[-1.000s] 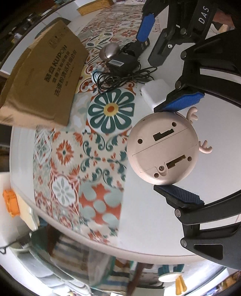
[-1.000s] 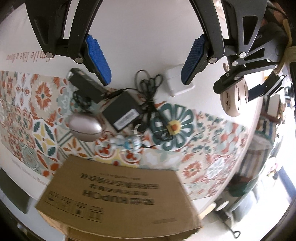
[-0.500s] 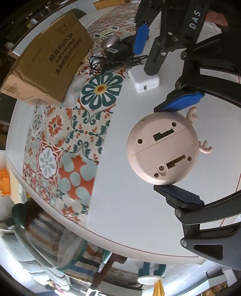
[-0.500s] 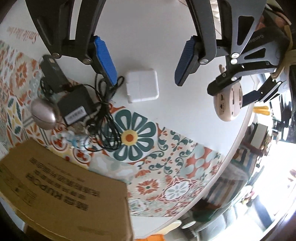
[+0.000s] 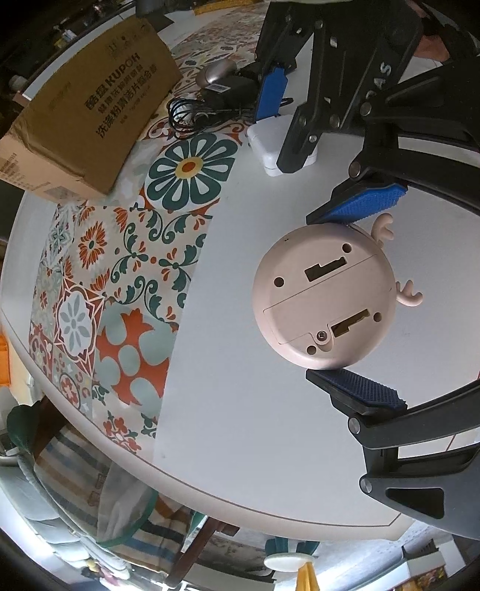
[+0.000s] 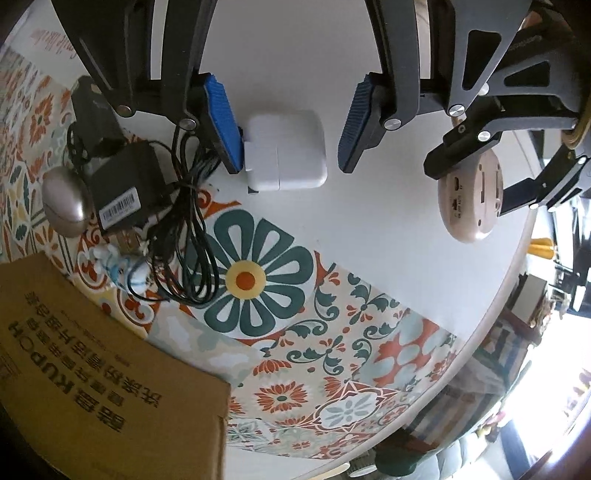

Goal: Organize rigid objects
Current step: 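Grasp the white power adapter with the right gripper while the left gripper holds the pink toy, then carry the pink toy and white adapter over the cardboard box with both grippers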

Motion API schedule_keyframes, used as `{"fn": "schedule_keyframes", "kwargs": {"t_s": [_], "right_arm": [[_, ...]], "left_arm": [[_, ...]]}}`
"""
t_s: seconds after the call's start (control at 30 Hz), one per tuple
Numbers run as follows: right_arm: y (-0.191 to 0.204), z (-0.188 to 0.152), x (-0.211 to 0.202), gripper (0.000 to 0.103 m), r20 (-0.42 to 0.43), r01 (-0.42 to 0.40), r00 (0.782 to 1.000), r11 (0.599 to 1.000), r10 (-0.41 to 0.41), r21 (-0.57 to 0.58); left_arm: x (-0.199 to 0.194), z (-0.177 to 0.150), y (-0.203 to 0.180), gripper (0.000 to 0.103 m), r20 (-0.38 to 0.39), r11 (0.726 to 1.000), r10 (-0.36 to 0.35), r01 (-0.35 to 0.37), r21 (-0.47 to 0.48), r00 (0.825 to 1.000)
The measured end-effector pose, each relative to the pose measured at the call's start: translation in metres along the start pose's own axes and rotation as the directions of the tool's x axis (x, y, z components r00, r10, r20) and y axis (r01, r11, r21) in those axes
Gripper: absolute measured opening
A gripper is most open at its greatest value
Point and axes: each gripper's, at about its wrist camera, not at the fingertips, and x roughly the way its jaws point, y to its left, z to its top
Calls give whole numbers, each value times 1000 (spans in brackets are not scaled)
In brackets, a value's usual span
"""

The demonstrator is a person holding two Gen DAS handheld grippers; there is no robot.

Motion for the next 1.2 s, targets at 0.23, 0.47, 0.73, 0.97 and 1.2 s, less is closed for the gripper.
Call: {"fn": "schedule_keyframes", "kwargs": {"t_s": [0.23,0.47,0.73,0.97,1.2], "right_arm": [[2,3,9,48,-5,14,1000,1000,-14,0],[-7,-7,-6,47,31,-19,999,998,18,58],[-19,-21,-42,47,116,-51,993,989,35,140],[-30,-30,-76,47,195,-43,981,978,2,203],[-41,-37,-114,47,278,-44,960,964,-32,264]], "left_arm": [[0,4,-2,74,5,1000,13,-13,11,1000],[-12,7,-7,74,36,999,16,-18,46,999],[-35,11,-21,74,93,994,7,-17,106,996],[-61,19,-40,74,146,985,-21,-5,173,989],[-93,29,-63,74,221,971,-56,1,239,974]]}}
